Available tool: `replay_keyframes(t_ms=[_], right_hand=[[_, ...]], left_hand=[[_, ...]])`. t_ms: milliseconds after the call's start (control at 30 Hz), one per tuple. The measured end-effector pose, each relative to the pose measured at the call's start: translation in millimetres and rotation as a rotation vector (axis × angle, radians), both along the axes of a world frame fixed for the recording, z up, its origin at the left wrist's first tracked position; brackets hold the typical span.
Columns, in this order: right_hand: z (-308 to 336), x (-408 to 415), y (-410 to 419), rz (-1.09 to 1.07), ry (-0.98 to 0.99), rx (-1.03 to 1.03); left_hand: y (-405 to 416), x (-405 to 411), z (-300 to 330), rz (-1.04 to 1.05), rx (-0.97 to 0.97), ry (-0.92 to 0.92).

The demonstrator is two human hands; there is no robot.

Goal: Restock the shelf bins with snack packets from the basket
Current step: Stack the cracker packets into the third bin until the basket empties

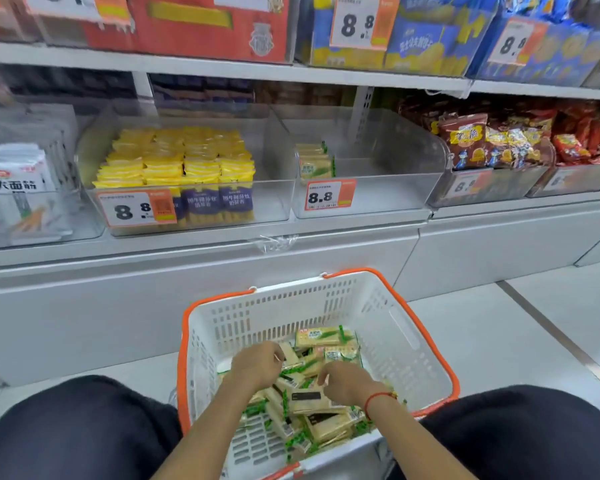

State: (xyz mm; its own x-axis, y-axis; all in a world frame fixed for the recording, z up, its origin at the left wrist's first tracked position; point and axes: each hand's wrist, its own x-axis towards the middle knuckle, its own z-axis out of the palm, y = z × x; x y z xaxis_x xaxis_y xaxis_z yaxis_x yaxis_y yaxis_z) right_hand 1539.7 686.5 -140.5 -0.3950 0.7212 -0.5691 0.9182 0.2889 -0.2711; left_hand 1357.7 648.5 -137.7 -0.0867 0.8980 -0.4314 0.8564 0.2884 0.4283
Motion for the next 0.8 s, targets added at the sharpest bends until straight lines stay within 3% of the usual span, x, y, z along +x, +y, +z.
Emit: replay_keyframes(t_ms=[133, 300, 433, 533, 667, 800], right_hand=[[-31.4, 10.8, -1.5, -0.092, -0.019, -0.105], [-43.9, 2.2, 16.6, -0.116, 0.014, -0.120], [-67.4, -6.1, 6.8, 0.010, -0.113, -0.155], [-74.3, -4.2, 2.7, 0.041, -0.149, -0.150], [-69.4, 4.8, 4.5, 0.034, -0.089, -0.025], [-62.6, 8.6, 10.3, -0.173, 0.096, -0.126]], left_hand=[[-7.7, 3.2, -53.4, 0.225, -0.170, -0.349], [-6.4, 25.7, -91.8, 0.164, -0.210, -0.319], [-16.1, 46.6, -127.1, 0.096, -0.235, -0.283], [-20.8, 46.1, -127.6, 0.107, -0.149, -0.241], [-22.0, 40.1, -121.0, 0.088, -0.044, -0.248], [-18.9, 37.2, -108.3, 0.292, -0.016, -0.428]])
